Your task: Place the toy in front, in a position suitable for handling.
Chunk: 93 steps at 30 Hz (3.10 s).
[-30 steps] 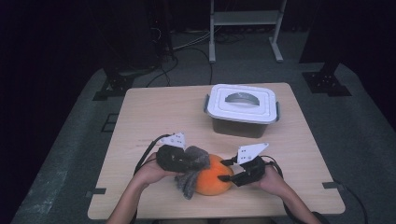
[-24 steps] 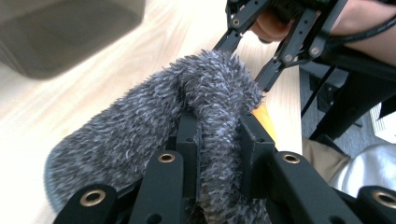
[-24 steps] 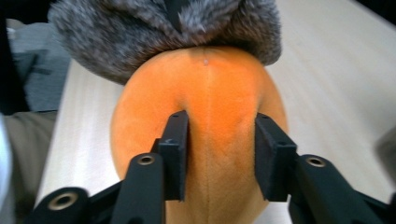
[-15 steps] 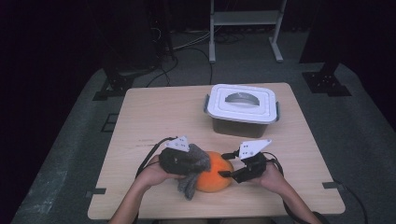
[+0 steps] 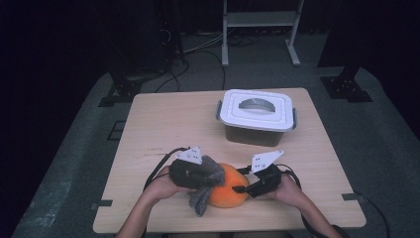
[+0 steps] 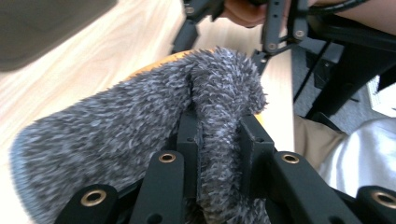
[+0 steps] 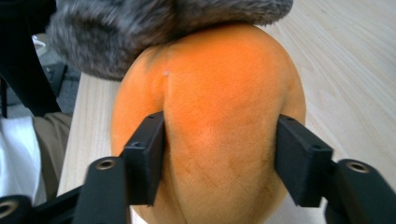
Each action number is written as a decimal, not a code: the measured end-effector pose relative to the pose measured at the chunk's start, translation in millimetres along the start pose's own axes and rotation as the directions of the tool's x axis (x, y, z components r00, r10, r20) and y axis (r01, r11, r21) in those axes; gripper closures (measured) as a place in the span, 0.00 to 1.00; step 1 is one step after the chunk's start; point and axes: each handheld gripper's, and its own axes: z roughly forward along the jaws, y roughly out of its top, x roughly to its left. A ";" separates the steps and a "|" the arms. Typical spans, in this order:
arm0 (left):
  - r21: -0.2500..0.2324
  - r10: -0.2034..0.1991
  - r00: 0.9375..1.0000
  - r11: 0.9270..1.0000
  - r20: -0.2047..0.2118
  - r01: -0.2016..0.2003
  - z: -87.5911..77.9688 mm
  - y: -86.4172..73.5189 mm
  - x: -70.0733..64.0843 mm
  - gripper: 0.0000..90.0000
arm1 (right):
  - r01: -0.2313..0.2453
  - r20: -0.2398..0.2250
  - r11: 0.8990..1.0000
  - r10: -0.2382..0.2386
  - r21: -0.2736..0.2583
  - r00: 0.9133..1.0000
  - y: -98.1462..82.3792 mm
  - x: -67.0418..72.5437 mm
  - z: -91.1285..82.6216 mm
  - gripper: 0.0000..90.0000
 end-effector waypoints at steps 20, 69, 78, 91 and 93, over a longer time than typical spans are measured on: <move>-0.090 -0.063 0.997 0.994 0.033 0.066 -9.5 -9.8 7.8 0.82 | 0.020 0.007 1.000 -0.020 -0.009 1.000 1.2 -2.2 1.1 0.44; -0.057 -0.085 0.996 0.995 0.024 0.086 -6.0 -36.9 4.4 0.82 | -0.101 -0.039 0.995 0.101 0.002 0.994 2.8 -4.9 0.6 0.21; -0.093 -0.051 0.999 0.994 0.011 0.052 -13.2 -17.2 5.2 0.83 | -0.016 0.009 1.000 0.016 0.010 1.000 7.5 1.0 -4.6 0.56; -0.053 -0.033 0.999 0.998 -0.004 0.033 7.3 -8.5 5.5 0.82 | -0.019 0.074 1.000 0.019 0.005 0.997 7.3 -7.5 -10.8 0.30; -0.032 -0.028 0.999 0.999 0.019 0.028 8.3 -9.7 2.6 0.82 | -0.057 0.054 0.998 0.057 -0.002 0.997 4.0 -10.9 -13.5 0.27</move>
